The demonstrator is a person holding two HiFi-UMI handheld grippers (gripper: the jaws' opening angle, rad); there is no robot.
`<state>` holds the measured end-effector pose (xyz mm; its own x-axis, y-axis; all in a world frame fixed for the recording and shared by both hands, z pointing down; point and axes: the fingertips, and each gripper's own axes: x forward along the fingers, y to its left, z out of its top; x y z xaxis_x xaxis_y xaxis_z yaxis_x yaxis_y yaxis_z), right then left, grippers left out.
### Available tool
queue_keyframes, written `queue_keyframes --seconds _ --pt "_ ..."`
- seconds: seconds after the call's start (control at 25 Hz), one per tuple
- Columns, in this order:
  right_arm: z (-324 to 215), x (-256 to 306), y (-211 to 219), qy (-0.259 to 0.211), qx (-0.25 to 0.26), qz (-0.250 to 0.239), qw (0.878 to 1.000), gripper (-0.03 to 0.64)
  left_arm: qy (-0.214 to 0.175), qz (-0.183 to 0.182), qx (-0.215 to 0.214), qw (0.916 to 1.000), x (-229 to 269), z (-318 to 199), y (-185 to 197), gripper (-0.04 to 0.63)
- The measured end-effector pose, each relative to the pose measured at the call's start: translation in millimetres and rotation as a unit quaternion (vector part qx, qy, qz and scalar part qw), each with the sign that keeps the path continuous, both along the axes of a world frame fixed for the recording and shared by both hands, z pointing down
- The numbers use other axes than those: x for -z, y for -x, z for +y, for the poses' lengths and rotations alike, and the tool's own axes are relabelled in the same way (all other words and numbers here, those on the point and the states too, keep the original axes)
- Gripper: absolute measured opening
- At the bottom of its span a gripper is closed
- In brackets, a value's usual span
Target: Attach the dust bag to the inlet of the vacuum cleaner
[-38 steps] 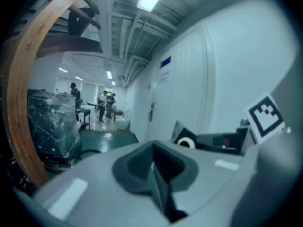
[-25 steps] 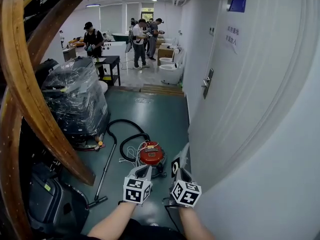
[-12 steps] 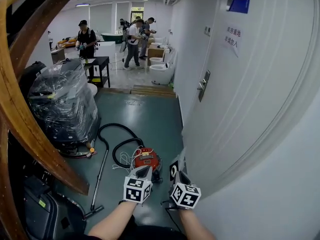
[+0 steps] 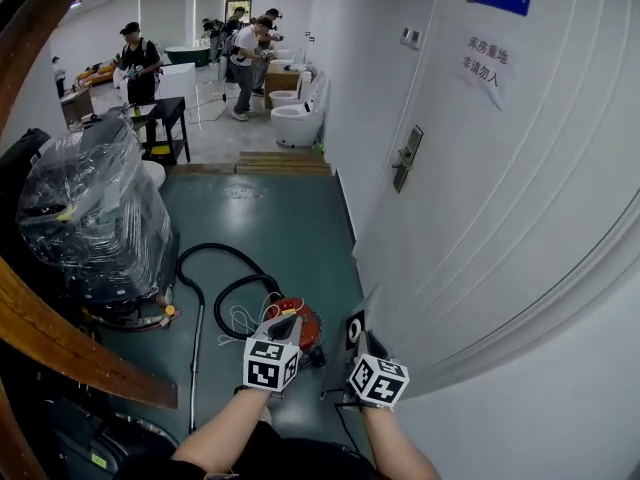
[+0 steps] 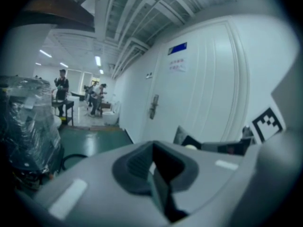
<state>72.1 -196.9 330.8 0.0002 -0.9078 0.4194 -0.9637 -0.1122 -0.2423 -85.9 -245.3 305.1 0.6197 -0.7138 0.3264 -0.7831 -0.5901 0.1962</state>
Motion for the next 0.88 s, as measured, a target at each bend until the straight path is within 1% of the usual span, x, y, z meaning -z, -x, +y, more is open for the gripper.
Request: queue_keyframes --seconds 0.12,0.28,0.52,0.72,0.88 --pt "-18.6 -6.0 8.1 0.005 -0.023 0.003 1.000 0.018 0.005 0.000 -0.022 0.9998 -5.1 -26.9 7.6 -0.003" --pt "-36.0 -14.3 14.3 0.010 -0.056 0.004 0.998 0.018 0.020 -0.003 -0.056 0.9982 -18.4 -51.4 7.4 -0.003" --pt "-41.1 -28.6 10.1 0.012 -0.115 0.002 0.993 0.018 0.042 -0.006 -0.112 0.9928 -45.6 -61.9 1.3 -0.003" --pt "-37.2 -48.7 3.5 0.024 -0.150 -0.004 0.988 0.018 0.063 -0.014 -0.133 0.9891 -73.9 -66.1 -0.7 -0.003" --pt "-33.2 -69.1 -9.9 0.044 -0.168 -0.015 0.985 0.018 0.082 -0.030 -0.142 0.9860 -96.3 -69.6 -9.3 -0.003"
